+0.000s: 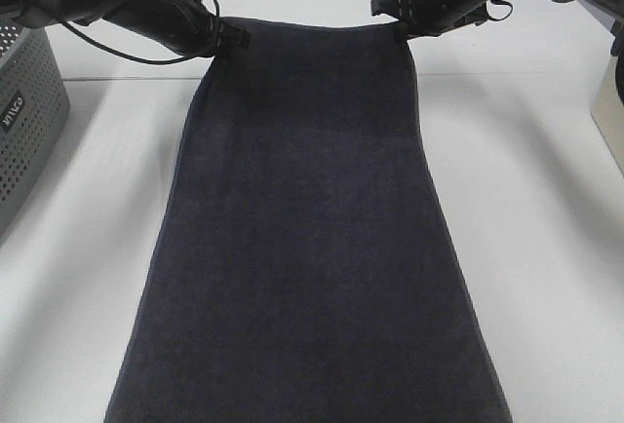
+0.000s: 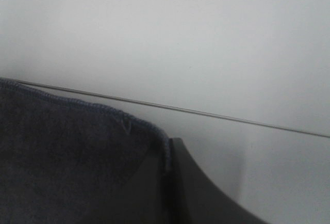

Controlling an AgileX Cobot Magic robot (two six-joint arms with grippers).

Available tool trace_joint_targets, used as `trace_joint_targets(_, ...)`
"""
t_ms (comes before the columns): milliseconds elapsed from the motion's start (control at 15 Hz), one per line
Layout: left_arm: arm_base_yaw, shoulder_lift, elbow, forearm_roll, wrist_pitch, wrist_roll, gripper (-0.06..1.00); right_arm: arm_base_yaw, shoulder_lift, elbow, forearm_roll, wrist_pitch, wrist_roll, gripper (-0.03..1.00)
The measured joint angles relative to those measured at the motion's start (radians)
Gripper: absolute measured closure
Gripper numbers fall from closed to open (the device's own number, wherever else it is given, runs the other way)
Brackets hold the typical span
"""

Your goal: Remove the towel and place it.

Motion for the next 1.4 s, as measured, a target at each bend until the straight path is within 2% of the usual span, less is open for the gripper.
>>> trace_joint_targets(133,0.0,0.0,0.0,0.0,-0.018,0.0,0.93,0.0,0.0,0.0,0.0,-0.016,0.0,0.96)
trace_joint_targets(200,0.0,0.0,0.0,0.0,-0.043,0.0,0.93,0.0,0.002,0.0,0.013,-0.057,0.0,0.96)
trace_joint_targets(867,-0.003,0.034,0.0,0.001,-0.105,0.002,0.93,0.0,0.049,0.0,0.046,-0.106,-0.019,0.96)
trace_joint_targets(1400,-0.004,0.085,0.0,0.001,-0.201,0.034,0.93,0.0,0.109,0.0,0.075,-0.201,-0.019,0.96)
